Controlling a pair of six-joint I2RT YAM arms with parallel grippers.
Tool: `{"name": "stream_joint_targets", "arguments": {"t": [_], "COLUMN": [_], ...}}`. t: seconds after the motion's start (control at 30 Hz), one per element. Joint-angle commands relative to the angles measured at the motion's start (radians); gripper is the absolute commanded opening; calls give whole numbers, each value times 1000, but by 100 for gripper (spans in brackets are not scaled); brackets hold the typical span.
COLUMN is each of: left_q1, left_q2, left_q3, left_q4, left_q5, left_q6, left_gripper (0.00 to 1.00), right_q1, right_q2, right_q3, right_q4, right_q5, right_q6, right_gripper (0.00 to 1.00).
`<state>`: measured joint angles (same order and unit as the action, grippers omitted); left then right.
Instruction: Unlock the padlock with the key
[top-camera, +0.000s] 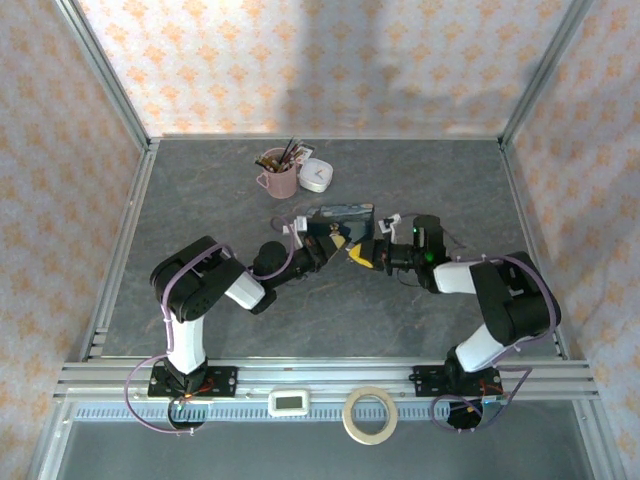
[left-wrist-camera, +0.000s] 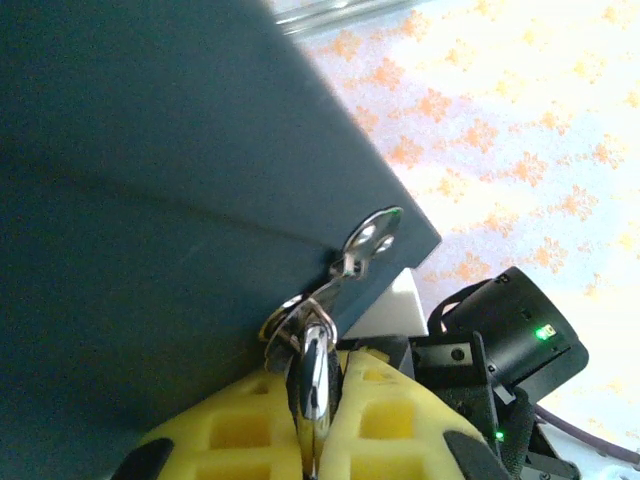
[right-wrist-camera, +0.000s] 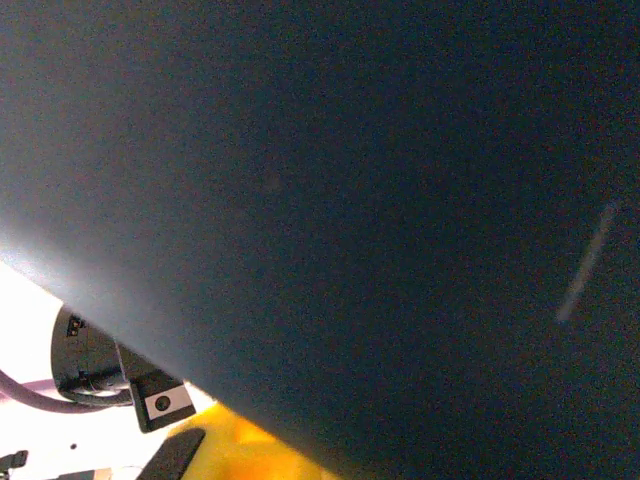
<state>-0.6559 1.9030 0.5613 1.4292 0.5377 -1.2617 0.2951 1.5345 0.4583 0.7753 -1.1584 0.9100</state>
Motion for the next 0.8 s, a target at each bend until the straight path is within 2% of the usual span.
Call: {"name": "stream_joint_targets", "arguments": {"t": [0.0, 0.3, 0.47, 0.57, 0.7, 0.77], "left_q1": [-97, -116, -116, -115, -106, -105], "left_q2": [-21, -66, -110, -115, -67, -48], "left_q3": [44, 72, 56, 51, 45, 50], "left_q4": [255, 167, 62, 39, 188, 205], "left_q5": [282, 249, 188, 187, 228, 235], "left_q6": [-33, -1, 72, 119, 86, 82], "left_gripper": [0, 0, 0, 0, 0, 0], "right_q1": [-6, 69, 68, 57, 7, -12], "right_q2": [-53, -42, -36, -33, -3, 4], "right_q3": [-4, -7, -2, 8, 31, 43], "right_q4": [71, 86, 66, 49, 64, 67], "right_q5": [339, 427, 440, 391, 243, 194], "right_q6": [42, 54, 75, 102, 176, 194], "right_gripper": [0, 0, 0, 0, 0, 0]}}
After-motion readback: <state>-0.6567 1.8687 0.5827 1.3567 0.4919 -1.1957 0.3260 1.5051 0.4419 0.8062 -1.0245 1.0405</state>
